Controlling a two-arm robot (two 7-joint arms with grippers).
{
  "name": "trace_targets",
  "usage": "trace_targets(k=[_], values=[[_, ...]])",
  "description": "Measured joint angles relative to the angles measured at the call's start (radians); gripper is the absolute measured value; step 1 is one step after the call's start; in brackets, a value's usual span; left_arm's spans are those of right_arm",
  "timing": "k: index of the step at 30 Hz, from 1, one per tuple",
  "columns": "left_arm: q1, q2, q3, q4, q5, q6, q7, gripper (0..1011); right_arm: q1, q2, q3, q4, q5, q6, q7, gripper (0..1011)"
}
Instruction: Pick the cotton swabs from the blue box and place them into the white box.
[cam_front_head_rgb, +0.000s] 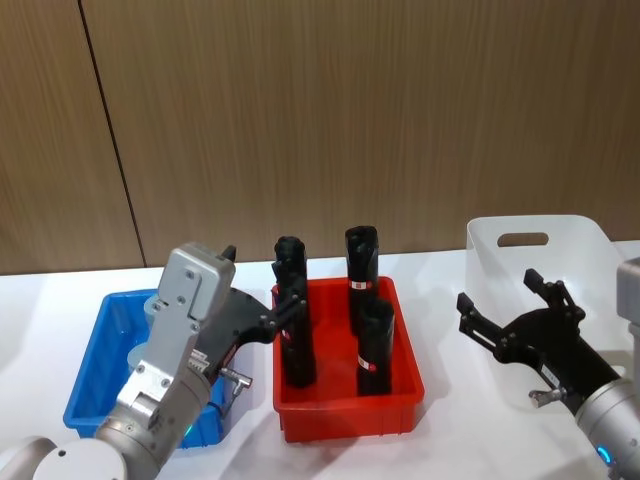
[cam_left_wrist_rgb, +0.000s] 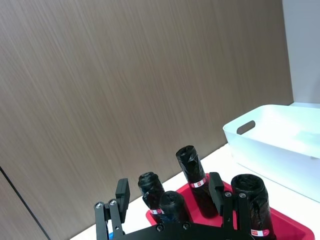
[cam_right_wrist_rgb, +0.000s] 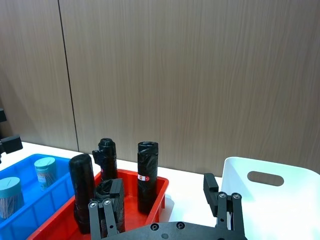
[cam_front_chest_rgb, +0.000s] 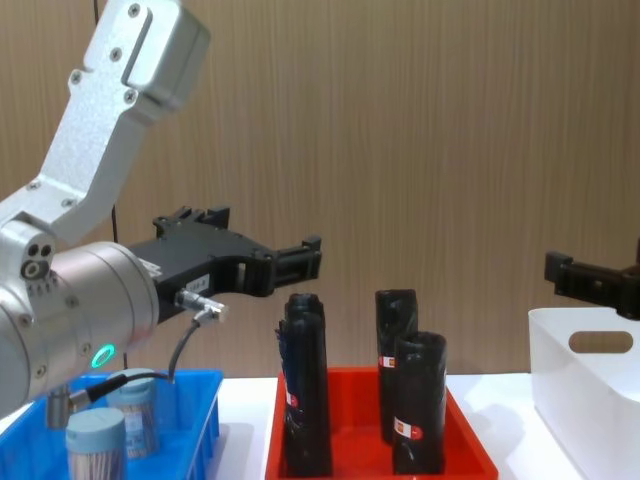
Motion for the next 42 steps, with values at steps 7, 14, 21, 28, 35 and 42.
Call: trace_targets(k=[7,14,21,28,35,42], values=[[0.01,0.012,-0.007,-0.027,0.003,0.024,0.006,1004,0.0,0.0,0.0,0.0,0.0,0.0,0.0,1001],[0.023,0.024,-0.015,-0.054,-0.004,0.063,0.013,1004,0.0,0.0,0.0,0.0,0.0,0.0,0.0,1002],[0.035,0.033,-0.026,-0.071,-0.043,0.108,0.024,1004,0.0,0.0,0.0,0.0,0.0,0.0,0.0,1001],[0.054,0.042,-0.042,-0.084,-0.1,0.159,0.068,1004,0.0,0.0,0.0,0.0,0.0,0.0,0.0,1001],[0.07,0.052,-0.063,-0.091,-0.158,0.207,0.132,1004,0.0,0.0,0.0,0.0,0.0,0.0,0.0,1002],[0.08,0.063,-0.09,-0.082,-0.219,0.245,0.181,1004,0.0,0.0,0.0,0.0,0.0,0.0,0.0,1001]])
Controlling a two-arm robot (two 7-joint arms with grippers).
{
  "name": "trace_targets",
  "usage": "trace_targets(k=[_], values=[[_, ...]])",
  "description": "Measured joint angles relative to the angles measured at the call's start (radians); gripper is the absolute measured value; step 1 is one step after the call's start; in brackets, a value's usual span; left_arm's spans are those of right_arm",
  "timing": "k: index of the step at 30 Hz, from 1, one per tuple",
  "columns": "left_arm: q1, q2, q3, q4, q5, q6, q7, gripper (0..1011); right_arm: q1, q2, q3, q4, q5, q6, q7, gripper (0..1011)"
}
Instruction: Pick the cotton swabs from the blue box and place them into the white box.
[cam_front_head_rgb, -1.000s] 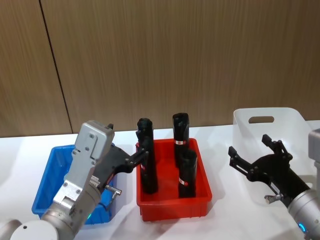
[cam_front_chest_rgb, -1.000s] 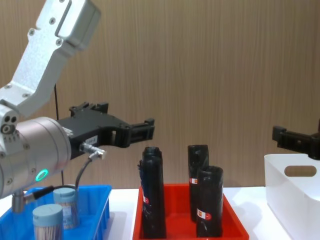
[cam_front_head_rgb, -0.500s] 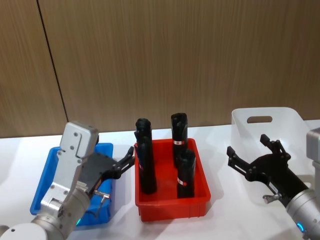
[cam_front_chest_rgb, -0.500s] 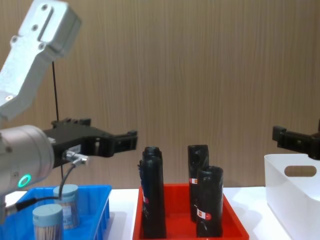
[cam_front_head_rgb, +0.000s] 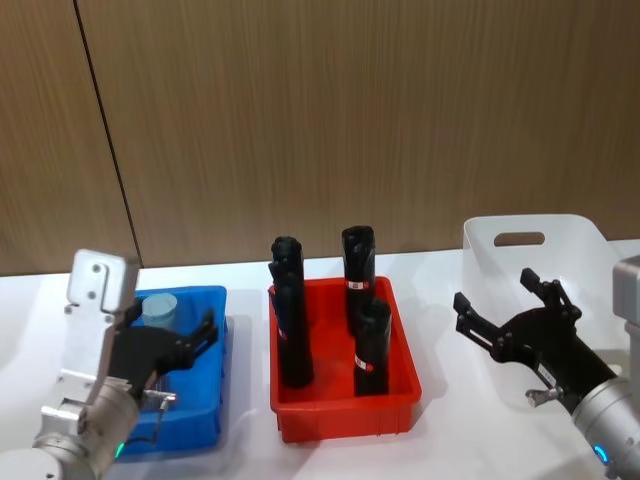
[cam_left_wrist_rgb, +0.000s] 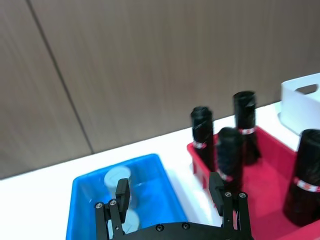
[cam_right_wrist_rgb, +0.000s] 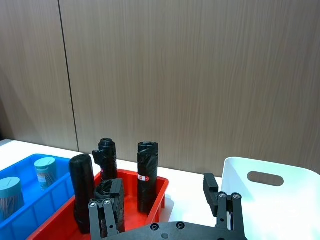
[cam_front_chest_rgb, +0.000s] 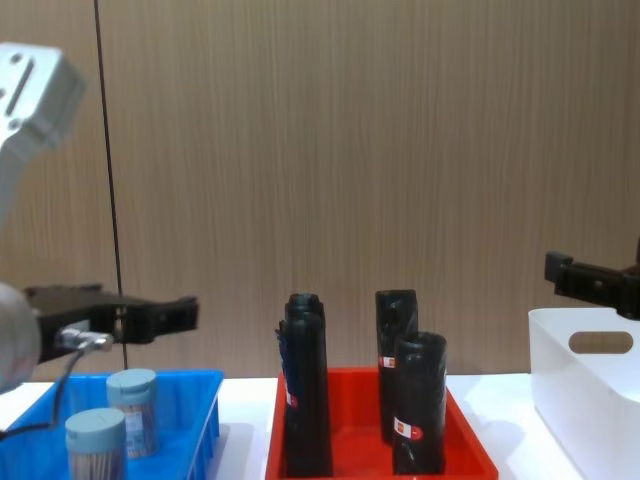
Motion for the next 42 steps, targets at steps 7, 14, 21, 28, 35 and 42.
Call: trace_targets(k=[7,14,21,28,35,42], values=[[-0.003,0.005,-0.025,0.034,-0.055,0.029,0.02,1004,0.0,0.0,0.0,0.0,0.0,0.0,0.0,1002],[-0.019,0.001,-0.044,0.083,-0.097,0.051,0.02,1004,0.0,0.0,0.0,0.0,0.0,0.0,0.0,1001],[-0.05,-0.013,-0.058,0.15,-0.129,0.078,0.004,1004,0.0,0.0,0.0,0.0,0.0,0.0,0.0,1001],[-0.092,-0.032,-0.068,0.227,-0.152,0.108,-0.022,1004,0.0,0.0,0.0,0.0,0.0,0.0,0.0,1001],[-0.136,-0.051,-0.073,0.302,-0.158,0.132,-0.049,1004,0.0,0.0,0.0,0.0,0.0,0.0,0.0,1001],[-0.181,-0.07,-0.076,0.376,-0.155,0.151,-0.082,1004,0.0,0.0,0.0,0.0,0.0,0.0,0.0,1001]])
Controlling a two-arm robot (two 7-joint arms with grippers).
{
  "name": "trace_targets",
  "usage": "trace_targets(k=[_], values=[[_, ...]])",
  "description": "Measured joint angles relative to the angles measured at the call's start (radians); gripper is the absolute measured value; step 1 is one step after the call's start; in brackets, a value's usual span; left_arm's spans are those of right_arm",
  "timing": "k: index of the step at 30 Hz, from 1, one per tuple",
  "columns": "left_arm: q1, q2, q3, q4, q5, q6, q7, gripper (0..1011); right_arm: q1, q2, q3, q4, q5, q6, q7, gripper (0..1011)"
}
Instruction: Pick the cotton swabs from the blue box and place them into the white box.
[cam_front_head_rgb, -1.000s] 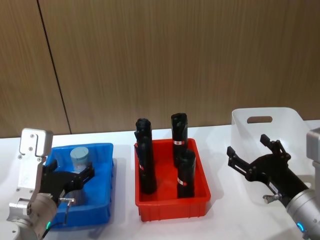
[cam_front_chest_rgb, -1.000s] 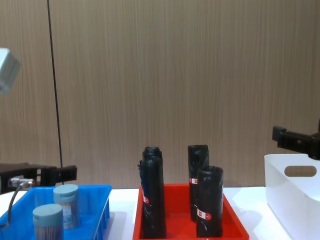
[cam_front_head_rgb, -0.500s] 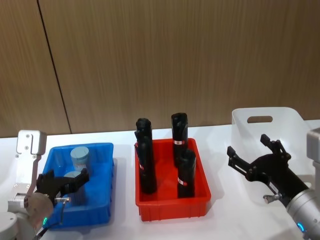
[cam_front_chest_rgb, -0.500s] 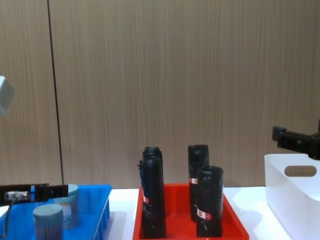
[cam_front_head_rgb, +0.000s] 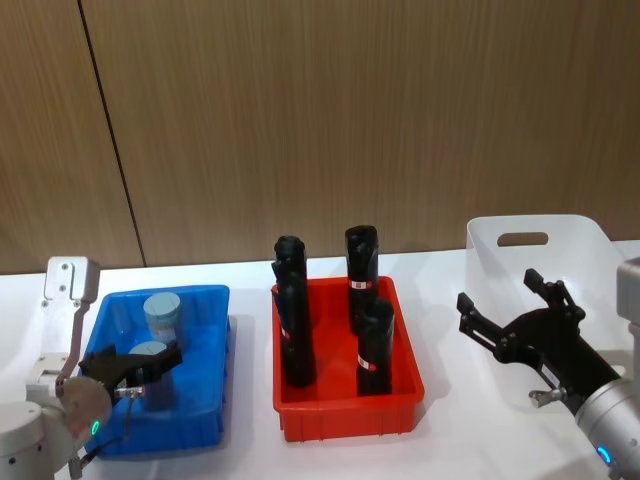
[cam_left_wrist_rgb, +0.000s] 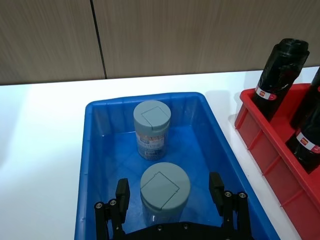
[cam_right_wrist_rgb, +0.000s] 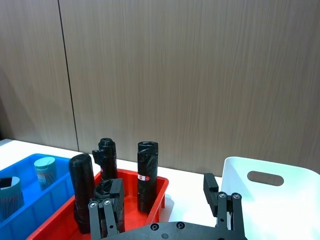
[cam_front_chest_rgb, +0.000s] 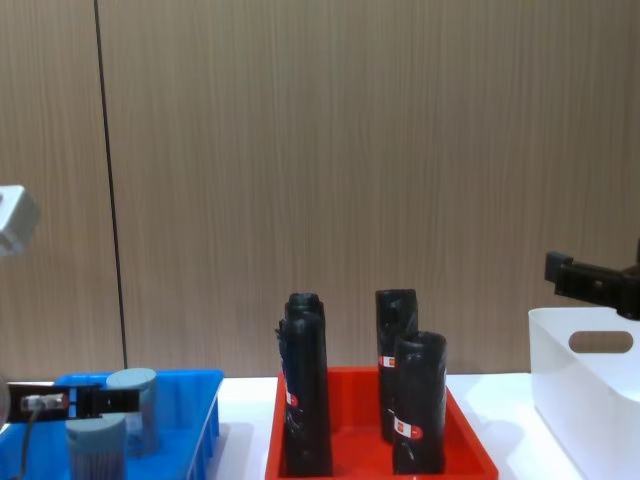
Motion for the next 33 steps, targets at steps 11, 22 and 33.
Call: trace_targets(k=[11,22,33], values=[[-0.064,-0.026,-0.001,0.109,0.018,0.018,-0.066,1004,0.0,0.0,0.0,0.0,0.0,0.0,0.0,1002],[-0.108,-0.043,0.002,0.183,0.039,0.03,-0.109,990,0.0,0.0,0.0,0.0,0.0,0.0,0.0,1001],[-0.126,-0.051,0.003,0.213,0.053,0.037,-0.126,730,0.0,0.0,0.0,0.0,0.0,0.0,0.0,1001]])
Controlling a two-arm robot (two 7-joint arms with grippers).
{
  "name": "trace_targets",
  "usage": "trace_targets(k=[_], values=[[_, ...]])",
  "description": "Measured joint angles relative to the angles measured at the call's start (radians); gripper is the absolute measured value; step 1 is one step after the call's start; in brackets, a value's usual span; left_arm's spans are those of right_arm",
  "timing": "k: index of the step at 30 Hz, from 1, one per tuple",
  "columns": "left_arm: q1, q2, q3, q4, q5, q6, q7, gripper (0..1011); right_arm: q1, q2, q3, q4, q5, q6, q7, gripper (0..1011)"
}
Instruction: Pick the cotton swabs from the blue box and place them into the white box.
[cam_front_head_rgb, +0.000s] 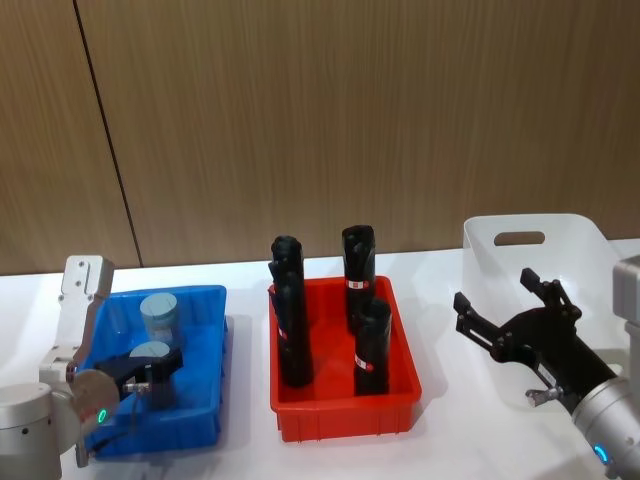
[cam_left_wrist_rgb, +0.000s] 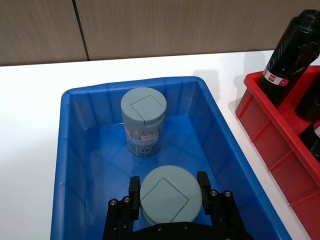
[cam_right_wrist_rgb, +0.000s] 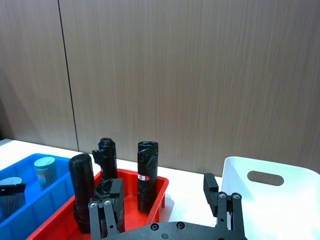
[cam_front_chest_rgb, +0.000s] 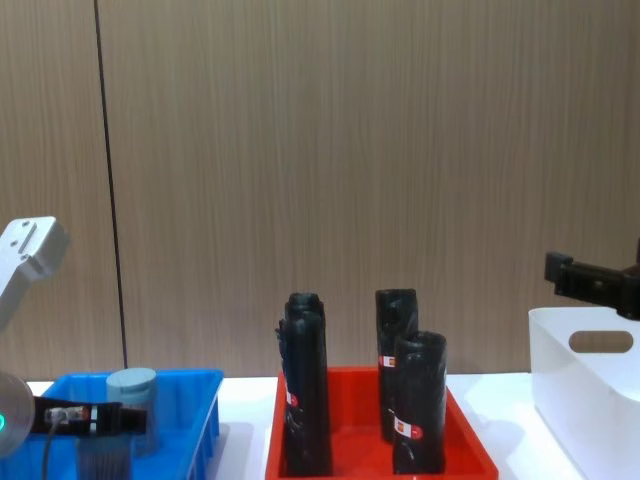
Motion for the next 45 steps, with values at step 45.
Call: trace_targets(k=[45], values=[[0.078,0.067,0.002,-0.272,0.159,-0.218,-0.239,691,0.0,0.0,0.0,0.0,0.0,0.0,0.0,1001]])
